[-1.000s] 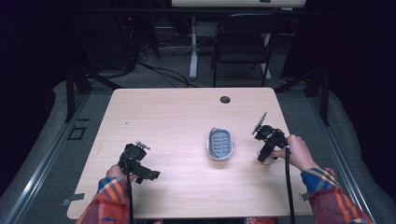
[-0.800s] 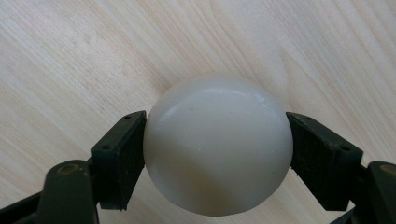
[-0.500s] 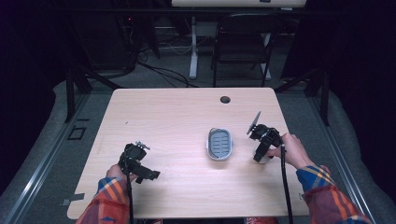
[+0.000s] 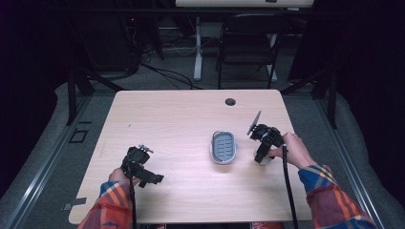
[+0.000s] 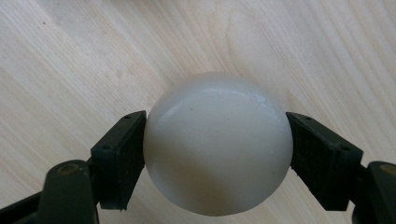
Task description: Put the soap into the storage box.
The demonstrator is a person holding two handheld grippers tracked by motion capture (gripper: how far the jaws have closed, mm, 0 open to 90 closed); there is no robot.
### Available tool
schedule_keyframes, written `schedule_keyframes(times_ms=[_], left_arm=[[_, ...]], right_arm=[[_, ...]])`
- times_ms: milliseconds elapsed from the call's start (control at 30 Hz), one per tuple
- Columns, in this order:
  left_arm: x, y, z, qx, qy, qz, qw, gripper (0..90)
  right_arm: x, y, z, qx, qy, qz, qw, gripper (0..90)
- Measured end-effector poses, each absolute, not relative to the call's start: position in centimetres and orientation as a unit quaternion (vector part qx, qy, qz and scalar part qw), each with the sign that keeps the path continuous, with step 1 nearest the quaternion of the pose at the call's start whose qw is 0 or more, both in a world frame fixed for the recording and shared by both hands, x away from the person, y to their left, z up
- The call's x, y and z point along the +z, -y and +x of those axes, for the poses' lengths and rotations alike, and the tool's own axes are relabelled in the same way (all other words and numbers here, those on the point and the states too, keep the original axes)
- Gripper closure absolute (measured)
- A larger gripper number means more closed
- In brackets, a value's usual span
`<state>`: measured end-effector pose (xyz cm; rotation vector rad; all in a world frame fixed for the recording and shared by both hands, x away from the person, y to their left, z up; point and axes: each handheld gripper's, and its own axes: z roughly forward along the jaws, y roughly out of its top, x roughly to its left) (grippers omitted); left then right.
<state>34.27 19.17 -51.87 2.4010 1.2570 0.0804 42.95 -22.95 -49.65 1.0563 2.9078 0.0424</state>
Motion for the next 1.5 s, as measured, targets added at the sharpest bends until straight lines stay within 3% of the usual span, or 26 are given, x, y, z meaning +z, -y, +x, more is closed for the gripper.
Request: schedule_keyframes(times_ms=[1500], left_arm=[[-51.9,-19.2,34.3,0.029,-0.452,0.865,0.214,0.1]], right_arm=[[-45.2,19.9,44.7,0.029,-0.947,0.316,0.052,23.5]])
